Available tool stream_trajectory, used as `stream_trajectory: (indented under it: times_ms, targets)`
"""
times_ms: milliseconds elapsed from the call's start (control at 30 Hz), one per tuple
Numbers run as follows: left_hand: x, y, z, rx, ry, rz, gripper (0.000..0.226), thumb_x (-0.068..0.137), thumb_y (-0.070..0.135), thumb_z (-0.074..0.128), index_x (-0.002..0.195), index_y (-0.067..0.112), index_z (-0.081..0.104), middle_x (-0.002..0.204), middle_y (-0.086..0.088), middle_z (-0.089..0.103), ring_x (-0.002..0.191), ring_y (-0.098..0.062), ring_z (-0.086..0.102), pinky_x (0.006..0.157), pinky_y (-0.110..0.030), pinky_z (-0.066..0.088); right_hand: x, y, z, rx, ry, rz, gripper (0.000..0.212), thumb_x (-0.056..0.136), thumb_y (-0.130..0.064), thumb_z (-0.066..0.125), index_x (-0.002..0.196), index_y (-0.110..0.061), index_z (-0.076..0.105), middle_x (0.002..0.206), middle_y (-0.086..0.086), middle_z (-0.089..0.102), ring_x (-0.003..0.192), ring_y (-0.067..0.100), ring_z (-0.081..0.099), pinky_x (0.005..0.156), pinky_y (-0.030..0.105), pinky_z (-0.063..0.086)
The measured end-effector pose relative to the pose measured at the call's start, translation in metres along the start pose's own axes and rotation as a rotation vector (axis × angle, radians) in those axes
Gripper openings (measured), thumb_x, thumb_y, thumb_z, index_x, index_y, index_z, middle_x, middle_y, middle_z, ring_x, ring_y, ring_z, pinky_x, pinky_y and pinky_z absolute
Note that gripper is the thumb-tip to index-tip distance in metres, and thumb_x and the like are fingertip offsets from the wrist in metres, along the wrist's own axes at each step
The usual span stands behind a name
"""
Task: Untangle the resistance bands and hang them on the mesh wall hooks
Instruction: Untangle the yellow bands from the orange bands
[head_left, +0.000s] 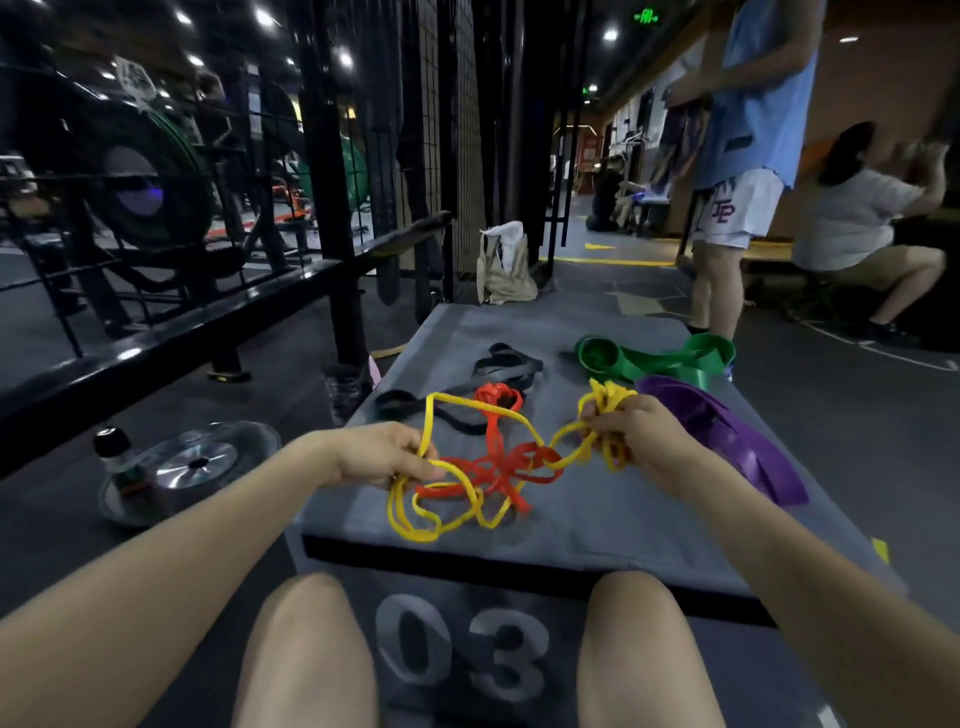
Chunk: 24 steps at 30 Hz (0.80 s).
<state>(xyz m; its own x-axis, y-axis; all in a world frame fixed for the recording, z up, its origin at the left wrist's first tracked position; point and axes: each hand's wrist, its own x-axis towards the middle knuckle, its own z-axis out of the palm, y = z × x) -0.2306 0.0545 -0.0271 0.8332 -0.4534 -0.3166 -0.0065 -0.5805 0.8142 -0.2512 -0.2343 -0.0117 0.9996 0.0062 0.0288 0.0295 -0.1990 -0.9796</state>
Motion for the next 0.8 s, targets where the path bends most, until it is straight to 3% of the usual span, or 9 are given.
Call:
stream_trajectory:
  times_ms: [67, 200, 333, 400, 500, 600, 700, 733, 800]
  targets:
    - [-0.001, -0.01, 0.02, 0.001, 0.002, -0.024, 0.025, 0.083, 0.039, 0.064, 0.081, 0.017, 0.055, 0.071, -0.002, 0.047, 0.057, -0.008, 0.042, 0.049, -0.016, 0.031, -0.009, 0.018, -0.002, -0.13, 0.013, 0.072, 0.026, 0.085, 0.003, 0.054, 0.061, -0.006, 0.055, 0.036, -0.004, 0.053, 0.03, 0.005, 0.043, 0.033, 0.013, 0.028]
    - [0.0, -0.03, 0.058, 0.12, -0.008, -0.041, 0.027, 0.088, 0.037, 0.06, 0.069, 0.019, 0.055, 0.061, 0.003, 0.039, 0.051, -0.006, 0.038, 0.049, -0.015, 0.036, -0.019, 0.06, -0.007, -0.457, 0.04, 0.173, 0.031, 0.083, -0.006, 0.06, 0.053, -0.007, 0.053, 0.029, -0.006, 0.044, 0.024, 0.003, 0.034, 0.033, 0.016, 0.03]
    - [0.007, -0.04, 0.079, 0.111, 0.117, -0.048, 0.041, 0.088, 0.041, 0.06, 0.06, 0.017, 0.043, 0.054, 0.004, 0.028, 0.05, -0.01, 0.029, 0.045, -0.018, 0.028, -0.023, 0.089, -0.008, -0.593, 0.086, 0.195, 0.034, 0.083, -0.01, 0.06, 0.051, -0.01, 0.047, 0.044, 0.001, 0.044, 0.027, 0.005, 0.035, 0.047, 0.025, 0.034]
    - [0.009, -0.041, 0.088, 0.078, 0.147, -0.056, 0.046, 0.089, 0.048, 0.055, 0.061, 0.015, 0.037, 0.05, 0.005, 0.026, 0.047, -0.012, 0.024, 0.044, -0.021, 0.024, -0.029, 0.096, -0.004, -0.618, 0.099, 0.145, 0.033, 0.084, -0.01, 0.059, 0.053, -0.009, 0.048, 0.042, -0.004, 0.043, 0.03, 0.005, 0.037, 0.049, 0.024, 0.035]
    - [0.012, -0.037, 0.104, -0.069, 0.161, -0.075, 0.048, 0.09, 0.052, 0.049, 0.062, 0.013, 0.044, 0.049, 0.002, 0.04, 0.044, -0.012, 0.022, 0.045, -0.024, 0.021, -0.043, 0.092, 0.005, -0.424, 0.045, 0.002, 0.022, 0.085, 0.003, 0.057, 0.063, 0.005, 0.055, 0.056, 0.001, 0.043, 0.037, 0.0, 0.042, 0.043, 0.011, 0.034]
    - [0.013, -0.023, 0.121, -0.227, 0.142, -0.171, 0.048, 0.091, 0.056, 0.042, 0.08, 0.013, 0.061, 0.073, -0.007, 0.067, 0.045, -0.01, 0.026, 0.045, -0.023, 0.023, -0.053, 0.081, 0.019, -0.121, -0.088, -0.005, 0.007, 0.085, 0.002, 0.061, 0.083, 0.008, 0.064, 0.061, 0.003, 0.054, 0.041, -0.004, 0.049, 0.045, 0.009, 0.039]
    - [0.019, -0.013, 0.138, -0.47, 0.043, -0.193, 0.045, 0.092, 0.061, 0.032, 0.103, 0.029, 0.062, 0.091, -0.003, 0.072, 0.044, -0.007, 0.047, 0.039, -0.017, 0.021, -0.055, 0.079, 0.033, 0.068, -0.202, 0.037, 0.005, 0.086, -0.004, 0.062, 0.088, -0.006, 0.066, 0.068, 0.006, 0.065, 0.056, 0.008, 0.059, 0.052, 0.016, 0.047]
    - [0.024, -0.013, 0.142, -0.574, 0.023, -0.177, 0.042, 0.093, 0.06, 0.03, 0.105, 0.034, 0.061, 0.09, 0.0, 0.071, 0.049, -0.007, 0.058, 0.036, -0.015, 0.022, -0.054, 0.08, 0.037, 0.085, -0.222, 0.032, 0.008, 0.087, -0.004, 0.061, 0.092, -0.002, 0.067, 0.074, 0.009, 0.067, 0.063, 0.013, 0.061, 0.06, 0.021, 0.05]
    - [0.031, -0.01, 0.146, -0.741, 0.023, -0.174, 0.045, 0.089, 0.064, 0.033, 0.094, 0.033, 0.064, 0.077, 0.003, 0.067, 0.051, -0.007, 0.056, 0.035, -0.016, 0.026, -0.054, 0.081, 0.043, 0.079, -0.262, 0.001, 0.018, 0.087, -0.002, 0.06, 0.101, 0.009, 0.063, 0.089, 0.019, 0.065, 0.079, 0.025, 0.06, 0.078, 0.038, 0.05]
